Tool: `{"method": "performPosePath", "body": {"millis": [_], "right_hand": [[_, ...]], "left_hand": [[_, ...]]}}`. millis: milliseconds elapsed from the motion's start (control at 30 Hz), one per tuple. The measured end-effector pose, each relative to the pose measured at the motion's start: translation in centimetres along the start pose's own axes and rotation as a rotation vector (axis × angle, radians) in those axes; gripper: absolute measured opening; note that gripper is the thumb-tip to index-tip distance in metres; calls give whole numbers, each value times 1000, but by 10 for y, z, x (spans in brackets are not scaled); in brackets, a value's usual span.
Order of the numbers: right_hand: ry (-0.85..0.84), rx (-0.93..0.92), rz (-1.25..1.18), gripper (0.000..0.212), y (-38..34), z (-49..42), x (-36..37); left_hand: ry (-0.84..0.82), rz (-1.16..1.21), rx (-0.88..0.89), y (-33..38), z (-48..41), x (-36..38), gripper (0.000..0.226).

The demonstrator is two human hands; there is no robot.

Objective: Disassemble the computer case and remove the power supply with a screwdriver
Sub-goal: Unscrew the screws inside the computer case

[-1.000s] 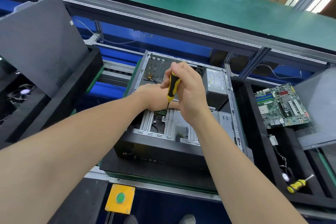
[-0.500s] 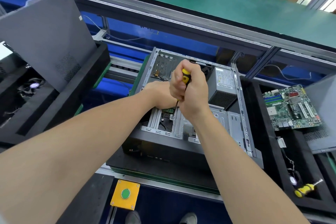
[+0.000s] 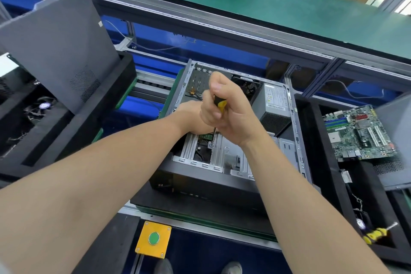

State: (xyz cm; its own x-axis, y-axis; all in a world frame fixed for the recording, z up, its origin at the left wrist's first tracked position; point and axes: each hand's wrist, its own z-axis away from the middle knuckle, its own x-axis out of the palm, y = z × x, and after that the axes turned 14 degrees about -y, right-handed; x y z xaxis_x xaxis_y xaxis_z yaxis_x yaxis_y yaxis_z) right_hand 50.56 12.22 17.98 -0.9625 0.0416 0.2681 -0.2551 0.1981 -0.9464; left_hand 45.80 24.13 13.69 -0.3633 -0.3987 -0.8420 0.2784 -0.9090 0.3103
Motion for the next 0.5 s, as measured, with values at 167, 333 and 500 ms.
{"method": "performPosePath", "body": {"millis": [167, 333, 500], "right_hand": [[601, -84, 294, 26, -3, 7, 29], [880, -93, 186, 33, -1, -3, 49], [769, -169, 204, 41, 10, -4, 48]], "left_hand": [[-4, -110, 75, 8, -1, -4, 56], [-5, -117, 46, 6, -6, -2, 42], [-6, -73, 9, 4, -3, -2, 15]]}}
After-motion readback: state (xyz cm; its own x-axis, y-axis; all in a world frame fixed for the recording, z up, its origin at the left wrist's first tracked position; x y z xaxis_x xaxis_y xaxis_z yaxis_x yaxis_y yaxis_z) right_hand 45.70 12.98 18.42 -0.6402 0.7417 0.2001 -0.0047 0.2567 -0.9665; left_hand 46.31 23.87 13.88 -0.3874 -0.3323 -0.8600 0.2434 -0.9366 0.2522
